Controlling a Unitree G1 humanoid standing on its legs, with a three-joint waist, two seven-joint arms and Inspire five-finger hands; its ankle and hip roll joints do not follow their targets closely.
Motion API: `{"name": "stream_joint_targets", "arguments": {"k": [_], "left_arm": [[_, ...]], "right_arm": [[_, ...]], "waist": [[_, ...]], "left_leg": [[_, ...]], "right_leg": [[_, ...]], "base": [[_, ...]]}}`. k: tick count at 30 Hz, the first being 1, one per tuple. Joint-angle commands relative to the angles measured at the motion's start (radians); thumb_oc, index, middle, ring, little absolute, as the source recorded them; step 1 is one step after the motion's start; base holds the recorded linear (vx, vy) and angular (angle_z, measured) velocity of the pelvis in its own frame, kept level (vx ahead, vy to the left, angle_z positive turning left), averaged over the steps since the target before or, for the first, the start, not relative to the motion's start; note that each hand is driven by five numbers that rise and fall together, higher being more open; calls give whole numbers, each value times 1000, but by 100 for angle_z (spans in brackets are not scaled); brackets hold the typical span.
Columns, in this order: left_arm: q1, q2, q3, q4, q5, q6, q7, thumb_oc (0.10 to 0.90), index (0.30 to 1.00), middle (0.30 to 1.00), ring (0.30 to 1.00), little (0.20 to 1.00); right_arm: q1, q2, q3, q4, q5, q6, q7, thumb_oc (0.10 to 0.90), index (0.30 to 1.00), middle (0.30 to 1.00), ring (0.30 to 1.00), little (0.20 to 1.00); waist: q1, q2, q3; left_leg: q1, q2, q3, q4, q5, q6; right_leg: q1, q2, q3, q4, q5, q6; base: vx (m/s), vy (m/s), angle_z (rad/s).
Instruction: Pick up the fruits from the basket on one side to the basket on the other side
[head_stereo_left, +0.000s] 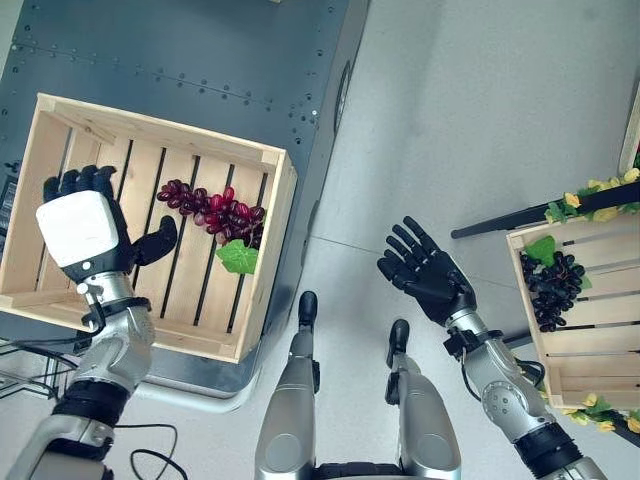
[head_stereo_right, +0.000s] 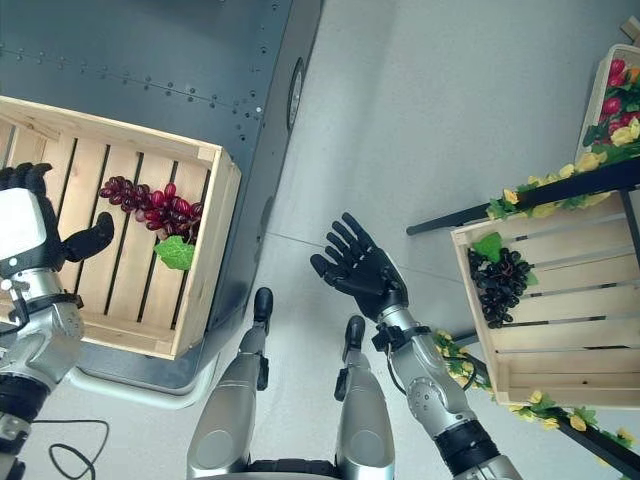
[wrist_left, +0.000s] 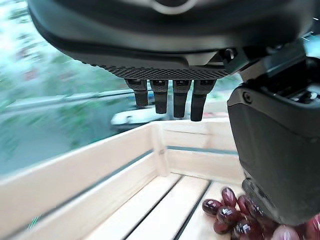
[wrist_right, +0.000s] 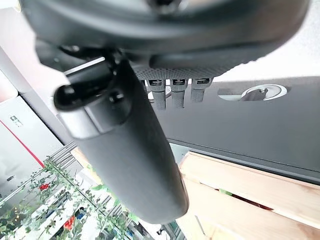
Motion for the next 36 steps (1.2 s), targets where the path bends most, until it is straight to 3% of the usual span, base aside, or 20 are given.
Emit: {"name": "stream_joint_targets", "arguments": {"k": [1, 3, 11, 24, 32, 36], "left_arm": [[-97, 65, 12, 18, 140, -17, -25, 800, 900, 900, 900, 900], [-116, 73, -20, 21, 166, -57, -56, 800, 900, 900, 900, 900], [-220, 117, -141, 34, 179, -112, -116, 800, 900, 900, 900, 900], [-278, 97, -213, 79, 201, -86, -166, 800, 900, 900, 900, 900], [-330, 100, -260, 91, 286, -37, -279, 800, 900, 900, 900, 900], [-324, 115, -256, 85, 304, -51, -336, 800, 900, 900, 900, 900]], "right_arm": [[-10, -73, -42, -147, 48, -45, 74, 800, 900, 900, 900, 900], [-14, -77, -44, -143, 48, -39, 76, 800, 900, 900, 900, 900], [-41, -93, -26, -127, 61, -40, 67, 800, 900, 900, 900, 900], [-62, -86, 0, -104, 56, -51, 60, 800, 900, 900, 900, 900], [-87, -75, 10, -94, 52, -50, 49, 800, 900, 900, 900, 900], [-84, -76, 9, -103, 49, -47, 45, 800, 900, 900, 900, 900]], "waist": [[-33, 15, -13], [-38, 16, -13], [-50, 11, -13], [-62, -4, -13], [-66, -11, -13], [-64, -8, -13]], "left_leg": [[35, -39, 64, 71, -117, 33], [31, -40, 63, 78, -119, 33], [23, -36, 71, 84, -121, 36], [10, -31, 88, 103, -127, 38], [-4, -26, 98, 102, -127, 39], [1, -29, 96, 96, -127, 39]], "right_leg": [[-95, 12, 15, 52, 86, -67], [-98, 11, 19, 56, 86, -65], [-107, 13, 27, 52, 94, -62], [-125, 24, 46, 59, 98, -63], [-144, 25, 52, 54, 108, -59], [-140, 25, 49, 50, 108, -57]], "base": [[0, 0, 0], [0, 0, 0], [4, 2, 0], [-1, 6, -2], [-3, 2, 0], [-5, 1, -1]]}}
